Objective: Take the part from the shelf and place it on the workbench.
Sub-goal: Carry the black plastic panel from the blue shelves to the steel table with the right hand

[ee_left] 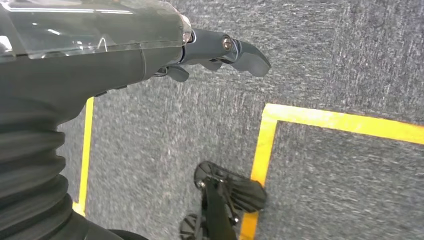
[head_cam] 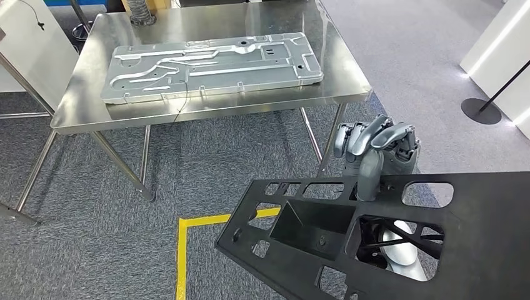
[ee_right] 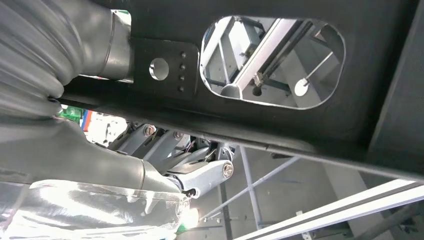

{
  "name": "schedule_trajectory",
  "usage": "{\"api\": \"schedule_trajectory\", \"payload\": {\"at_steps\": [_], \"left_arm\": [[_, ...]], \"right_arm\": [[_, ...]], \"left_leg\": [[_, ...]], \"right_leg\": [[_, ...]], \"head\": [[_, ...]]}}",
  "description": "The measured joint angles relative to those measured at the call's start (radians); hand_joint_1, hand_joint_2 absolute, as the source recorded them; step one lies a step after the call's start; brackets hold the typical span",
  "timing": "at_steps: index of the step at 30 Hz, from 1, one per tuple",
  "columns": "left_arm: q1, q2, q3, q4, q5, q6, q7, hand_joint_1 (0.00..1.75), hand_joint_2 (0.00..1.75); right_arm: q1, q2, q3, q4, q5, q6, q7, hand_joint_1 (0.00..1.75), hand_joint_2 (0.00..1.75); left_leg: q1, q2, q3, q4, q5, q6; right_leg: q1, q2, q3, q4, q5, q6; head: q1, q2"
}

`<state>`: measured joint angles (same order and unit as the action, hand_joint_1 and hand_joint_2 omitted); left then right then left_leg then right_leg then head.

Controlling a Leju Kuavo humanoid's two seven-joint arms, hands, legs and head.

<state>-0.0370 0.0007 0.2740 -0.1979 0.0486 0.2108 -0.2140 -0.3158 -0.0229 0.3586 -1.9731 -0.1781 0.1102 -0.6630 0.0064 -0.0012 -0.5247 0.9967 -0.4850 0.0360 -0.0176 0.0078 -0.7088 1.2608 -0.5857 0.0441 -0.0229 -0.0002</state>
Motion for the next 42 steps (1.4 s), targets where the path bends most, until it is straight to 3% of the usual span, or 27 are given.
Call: {"api": "schedule_trajectory", "payload": {"at_steps": [3,5,7,9,11,13,15,16,18,20,21,23,25,26,28,30,31,32,34,35,36,39,41,42], "left_arm": [[0.002,0.0,0.003,0.0,0.002,0.001,0.0,0.0,1.75],[0.002,0.0,0.005,0.0,0.003,0.002,0.0,0.0,1.75],[-0.001,0.0,0.006,0.0,0.004,0.002,-0.001,0.0,1.75],[-0.005,-0.002,0.006,0.0,0.004,0.002,-0.002,0.0,1.75],[-0.008,-0.004,0.006,0.0,0.004,0.002,-0.002,0.0,1.75],[-0.006,-0.005,0.007,0.0,0.004,0.002,-0.002,0.0,1.75],[-0.001,-0.005,0.007,0.0,0.005,0.002,-0.002,0.0,1.75],[0.001,-0.005,0.008,0.0,0.005,0.002,-0.003,0.0,1.75],[0.004,-0.004,0.008,0.0,0.005,0.001,-0.004,0.0,1.75],[0.005,-0.003,0.009,0.0,0.004,0.001,-0.006,0.0,1.75],[0.006,-0.002,0.01,0.0,0.004,0.001,-0.006,0.0,1.75],[0.006,-0.003,0.011,0.0,0.003,0.001,-0.006,0.0,1.75],[0.006,-0.003,0.012,0.0,0.003,0.001,-0.006,0.0,1.75],[0.005,-0.004,0.014,0.0,0.003,0.001,-0.007,0.0,1.75],[0.004,-0.004,0.017,0.0,0.003,0.001,-0.008,0.0,1.75],[0.005,-0.004,0.02,0.0,0.002,0.001,-0.009,0.0,1.75],[0.006,-0.004,0.021,0.0,0.001,0.001,-0.009,0.0,1.75],[0.008,-0.004,0.022,0.0,0.0,0.001,-0.009,0.0,1.75],[0.011,-0.005,0.023,0.001,-0.001,0.001,-0.009,0.0,1.75],[0.011,-0.006,0.023,0.001,-0.002,0.0,-0.009,0.0,1.75],[0.01,-0.006,0.023,0.001,-0.003,0.0,-0.008,0.0,1.75],[0.001,-0.007,0.023,0.001,-0.006,-0.001,-0.008,0.0,1.75],[-0.005,-0.009,0.023,0.001,-0.008,0.0,-0.008,0.0,1.75],[-0.005,-0.011,0.023,0.001,-0.008,0.0,-0.008,0.0,1.75]], "right_arm": [[0.001,0.0,0.002,0.001,0.0,0.0,0.0,1.75,1.75],[0.002,0.0,0.004,0.003,-0.001,0.0,0.0,1.75,1.75],[0.001,0.001,0.006,0.002,-0.001,0.0,0.0,1.75,1.75],[-0.003,0.002,0.007,0.001,-0.001,0.001,0.0,1.75,1.75],[-0.004,0.003,0.008,0.0,-0.001,0.001,0.0,1.75,1.75],[-0.002,0.003,0.009,0.0,-0.001,0.001,0.0,1.75,1.75],[-0.001,0.004,0.009,0.0,-0.002,0.001,0.0,1.75,1.75],[-0.002,0.004,0.009,0.0,-0.003,0.0,0.001,1.75,1.75],[-0.004,0.004,0.01,0.001,-0.004,0.0,0.003,1.75,1.75],[-0.006,0.005,0.01,0.002,-0.006,0.0,0.006,1.75,1.75],[-0.007,0.005,0.01,0.002,-0.007,0.0,0.008,1.75,1.75],[-0.01,0.005,0.011,0.002,-0.008,-0.003,0.013,1.75,1.75],[-0.015,0.005,0.012,0.002,-0.005,-0.01,0.024,1.75,1.75],[-0.016,0.005,0.013,0.003,-0.002,-0.016,0.031,1.75,1.75],[-0.017,0.005,0.014,0.006,0.008,-0.026,0.038,1.75,1.75],[-0.017,0.005,0.014,0.008,0.013,-0.033,0.038,1.75,1.75],[-0.016,0.005,0.014,0.008,0.013,-0.036,0.036,1.75,1.75],[-0.016,0.005,0.014,0.008,0.011,-0.037,0.033,1.75,1.75],[-0.016,0.005,0.014,0.009,0.006,-0.038,0.03,1.75,1.75],[-0.016,0.005,0.014,0.01,0.004,-0.037,0.029,1.75,1.75],[-0.016,0.005,0.014,0.01,0.002,-0.037,0.029,1.75,1.75],[-0.024,0.005,0.014,0.01,0.0,-0.035,0.028,1.75,1.75],[-0.029,0.005,0.014,0.009,0.0,-0.035,0.028,1.75,1.75],[-0.029,0.005,0.014,0.01,0.0,-0.035,0.028,1.75,1.75]], "left_leg": [[0.005,-0.002,0.035,0.001,-0.032,-0.015],[0.004,-0.001,0.054,0.002,-0.051,-0.03],[0.006,0.002,0.071,0.011,-0.056,-0.046],[0.01,0.003,0.055,0.064,-0.052,-0.055],[0.013,0.003,-0.017,0.176,-0.074,-0.061],[0.013,0.003,-0.107,0.287,-0.13,-0.063],[0.012,0.003,-0.157,0.303,-0.153,-0.056],[0.011,0.003,-0.159,0.264,-0.131,-0.05],[0.003,0.003,-0.139,0.139,-0.026,-0.033],[-0.006,0.002,-0.12,0.056,0.051,-0.023],[-0.009,0.0,-0.116,0.04,0.064,-0.019],[-0.007,-0.002,-0.094,0.022,0.063,-0.012],[-0.004,-0.005,-0.068,0.009,0.06,-0.003],[-0.003,-0.008,-0.058,0.005,0.055,-0.001],[-0.004,-0.017,-0.041,0.005,0.039,0.003],[-0.004,-0.024,-0.019,0.005,0.019,0.003],[-0.004,-0.026,-0.004,0.005,0.007,0.003],[-0.004,-0.028,0.012,0.005,-0.006,0.001],[-0.005,-0.034,0.04,0.006,-0.031,-0.005],[-0.006,-0.036,0.049,0.006,-0.044,-0.011],[-0.005,-0.036,0.058,0.007,-0.051,-0.018],[-0.002,-0.029,0.057,0.047,-0.043,-0.038],[0.0,-0.02,0.001,0.144,-0.037,-0.046],[0.002,-0.016,-0.041,0.204,-0.05,-0.05]], "right_leg": [[-0.008,-0.013,0.046,-0.178,0.131,0.003],[-0.004,-0.021,0.067,-0.232,0.166,-0.011],[0.002,-0.019,0.08,-0.231,0.155,-0.032],[0.001,-0.015,0.1,-0.237,0.147,-0.05],[0.001,-0.014,0.12,-0.241,0.135,-0.06],[0.004,-0.011,0.135,-0.241,0.119,-0.065],[0.007,-0.007,0.156,-0.241,0.101,-0.066],[0.008,-0.005,0.169,-0.241,0.091,-0.065],[0.011,-0.004,0.194,-0.242,0.071,-0.061],[0.012,-0.002,0.21,-0.246,0.055,-0.051],[0.012,-0.001,0.215,-0.245,0.054,-0.044],[0.011,-0.001,0.219,-0.235,0.061,-0.031],[0.009,-0.002,0.192,-0.175,0.065,-0.023],[0.008,-0.003,0.159,-0.123,0.054,-0.02],[0.005,-0.003,0.076,-0.02,0.006,-0.012],[0.004,-0.003,0.02,0.011,-0.033,-0.007],[0.003,-0.003,0.012,-0.017,-0.024,-0.007],[0.004,-0.003,0.017,-0.069,0.011,-0.01],[0.009,-0.003,0.037,-0.183,0.127,-0.021],[0.013,-0.003,0.045,-0.216,0.167,-0.029],[0.017,-0.002,0.051,-0.232,0.187,-0.037],[0.019,0.001,0.081,-0.245,0.17,-0.061],[0.015,-0.001,0.109,-0.255,0.156,-0.071],[0.014,-0.003,0.12,-0.257,0.147,-0.073]], "head": [[0.0,0.0],[0.0,0.0],[0.0,0.0],[0.0,0.0],[0.0,0.0],[0.0,0.0],[0.0,0.0],[0.0,0.0],[0.0,0.0],[0.0,0.0],[0.0,0.0],[0.0,0.0],[0.0,0.0],[0.0,0.0],[0.0,0.0],[0.0,0.0],[0.0,0.0],[0.0,0.0],[0.0,0.0],[0.0,0.0],[0.0,0.0],[0.0,0.0],[0.0,0.0],[0.0,0.0]]}}
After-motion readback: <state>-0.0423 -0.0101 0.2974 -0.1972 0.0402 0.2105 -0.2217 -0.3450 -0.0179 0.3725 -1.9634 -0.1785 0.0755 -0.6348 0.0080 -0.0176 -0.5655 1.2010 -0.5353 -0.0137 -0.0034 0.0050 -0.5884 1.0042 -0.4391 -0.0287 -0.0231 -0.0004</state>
